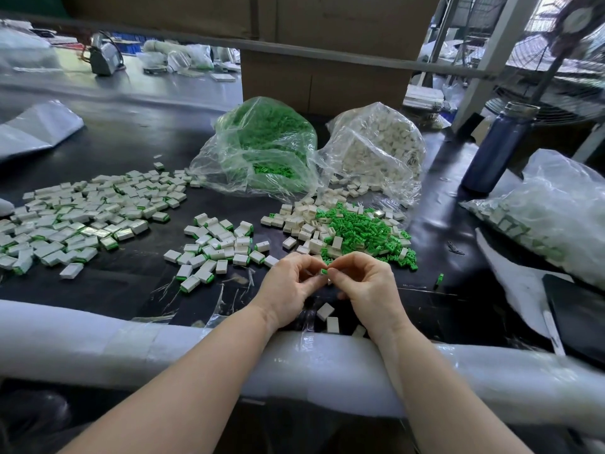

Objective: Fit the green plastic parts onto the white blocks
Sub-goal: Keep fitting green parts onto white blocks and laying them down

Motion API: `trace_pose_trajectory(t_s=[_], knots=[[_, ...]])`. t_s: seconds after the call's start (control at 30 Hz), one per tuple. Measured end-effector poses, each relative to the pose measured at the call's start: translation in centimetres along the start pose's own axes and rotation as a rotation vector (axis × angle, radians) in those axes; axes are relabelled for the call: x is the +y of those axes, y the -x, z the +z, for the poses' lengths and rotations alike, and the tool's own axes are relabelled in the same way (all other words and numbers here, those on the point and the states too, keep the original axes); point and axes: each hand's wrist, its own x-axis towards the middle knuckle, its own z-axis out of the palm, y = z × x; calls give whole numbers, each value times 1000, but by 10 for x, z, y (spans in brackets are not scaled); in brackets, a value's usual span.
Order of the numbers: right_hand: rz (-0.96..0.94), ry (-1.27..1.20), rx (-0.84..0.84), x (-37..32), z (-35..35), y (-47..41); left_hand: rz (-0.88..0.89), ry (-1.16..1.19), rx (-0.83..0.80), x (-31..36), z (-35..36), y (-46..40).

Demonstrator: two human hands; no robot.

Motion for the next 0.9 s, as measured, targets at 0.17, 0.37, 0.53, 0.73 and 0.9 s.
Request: trace_pose_trajectory(t_s=[0.17, 0.37, 0.53, 0.73, 0.9], knots=[[-24, 184, 5, 2, 1, -2, 6, -40, 16, 0, 1, 0], [-11, 262, -17, 4, 4, -2, 38, -52, 28, 1, 1, 0], [11, 238, -30, 4, 5, -3, 47, -75, 56, 3, 0, 1], [41, 288, 176, 4, -3, -4, -49, -146, 215, 1, -4, 3], [96, 348, 195, 3, -3, -4, -88, -287, 339, -5, -6, 1]])
